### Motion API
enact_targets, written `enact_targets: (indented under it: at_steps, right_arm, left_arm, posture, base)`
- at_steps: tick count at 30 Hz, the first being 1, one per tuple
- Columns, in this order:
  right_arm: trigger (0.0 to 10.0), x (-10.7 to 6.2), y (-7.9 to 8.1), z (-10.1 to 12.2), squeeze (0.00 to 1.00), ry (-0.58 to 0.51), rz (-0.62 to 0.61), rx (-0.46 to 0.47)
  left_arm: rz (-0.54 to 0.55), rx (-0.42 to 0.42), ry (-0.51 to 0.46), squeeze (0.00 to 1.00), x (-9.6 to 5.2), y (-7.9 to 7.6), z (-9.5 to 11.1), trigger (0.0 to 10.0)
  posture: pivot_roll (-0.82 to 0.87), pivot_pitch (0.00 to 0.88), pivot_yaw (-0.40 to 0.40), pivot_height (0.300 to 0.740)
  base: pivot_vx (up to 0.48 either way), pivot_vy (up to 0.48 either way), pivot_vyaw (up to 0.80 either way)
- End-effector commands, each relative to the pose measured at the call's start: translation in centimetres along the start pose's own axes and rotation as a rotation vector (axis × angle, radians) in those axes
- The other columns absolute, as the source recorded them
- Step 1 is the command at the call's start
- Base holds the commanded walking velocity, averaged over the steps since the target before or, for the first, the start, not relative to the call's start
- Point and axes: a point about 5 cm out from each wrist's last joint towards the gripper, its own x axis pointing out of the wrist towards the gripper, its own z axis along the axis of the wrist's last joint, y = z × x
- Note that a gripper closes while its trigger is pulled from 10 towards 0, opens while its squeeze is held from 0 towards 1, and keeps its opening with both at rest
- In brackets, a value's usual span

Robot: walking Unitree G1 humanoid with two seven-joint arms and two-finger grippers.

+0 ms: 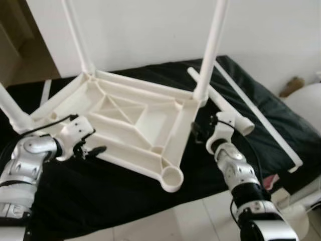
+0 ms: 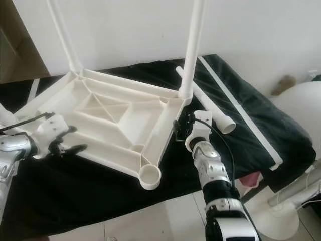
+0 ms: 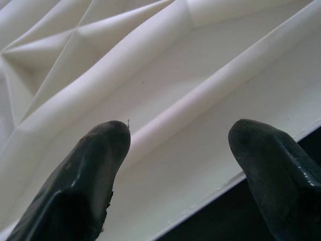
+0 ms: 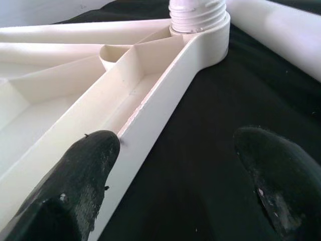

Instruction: Building children table

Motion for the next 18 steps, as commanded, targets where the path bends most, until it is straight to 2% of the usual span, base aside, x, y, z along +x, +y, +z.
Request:
enact_targets:
  at_steps: [1, 2, 4, 6, 7, 9, 11, 13, 16, 18]
  right_arm:
    - [10.0, 0.1, 0.0, -0.8, 0.0, 0.047, 0.001, 0.015]
    - [10.0, 0.3, 0.2, -0.8, 0.0, 0.06, 0.011, 0.019]
    - [10.0, 0.3, 0.2, -0.8, 0.0, 0.06, 0.011, 0.019]
    - [10.0, 0.9, 0.8, -0.9, 0.0, 0.096, 0.049, 0.004]
    - [10.0, 0.9, 0.8, -0.9, 0.0, 0.096, 0.049, 0.004]
    - [10.0, 1.3, 1.5, -1.1, 0.0, 0.13, 0.096, -0.022]
    - [10.0, 1.5, 2.0, -1.1, 0.0, 0.142, 0.131, -0.05]
    - [10.0, 1.6, 2.2, -1.0, 0.0, 0.145, 0.147, -0.064]
    - [10.0, 1.9, 2.8, -1.1, 0.0, 0.165, 0.185, -0.08]
    - [10.0, 2.0, 2.9, -1.0, 0.0, 0.161, 0.178, -0.092]
  left_arm:
    - [-0.156, -0.045, 0.093, 0.0, 1.3, -3.1, -2.2, 10.0]
    - [-0.183, -0.039, 0.09, 0.0, 1.4, -3.7, -2.1, 10.0]
    - [-0.183, -0.039, 0.09, 0.0, 1.4, -3.7, -2.1, 10.0]
    - [-0.252, -0.026, 0.069, 0.0, 1.7, -5.5, -1.8, 10.0]
    - [-0.252, -0.026, 0.069, 0.0, 1.7, -5.5, -1.8, 10.0]
    - [-0.328, -0.026, 0.035, 0.0, 2.2, -7.6, -1.1, 10.0]
    - [-0.371, -0.024, 0.007, 0.0, 2.5, -8.8, -0.3, 10.0]
    - [-0.39, -0.025, -0.006, 0.0, 2.7, -9.3, 0.1, 10.0]
    - [-0.458, -0.025, -0.047, 0.0, 3.3, -11.2, 1.4, 10.0]
    - [-0.452, -0.022, -0.08, 0.0, 3.7, -11.5, 2.3, 10.0]
  posture:
    - [0.02, 0.048, 0.008, 0.74]
    - [0.03, 0.05, 0.007, 0.74]
    - [0.03, 0.05, 0.007, 0.74]
    - [0.04, 0.053, 0.005, 0.74]
    - [0.04, 0.053, 0.005, 0.74]
    - [0.04, 0.053, 0.004, 0.74]
    - [0.04, 0.052, 0.003, 0.74]
    - [0.04, 0.052, 0.005, 0.74]
    - [0.04, 0.05, 0.008, 0.74]
    - [0.04, 0.051, 0.01, 0.74]
  base:
    - [0.0, 0.0, 0.0]
    - [0.0, 0.0, 0.0]
    - [0.0, 0.0, 0.0]
    - [0.0, 0.0, 0.0]
    - [0.0, 0.0, 0.0]
    - [0.0, 0.0, 0.0]
    - [0.0, 0.0, 0.0]
    - [0.0, 0.0, 0.0]
    - [0.0, 0.0, 0.0]
    - [0.0, 0.0, 0.0]
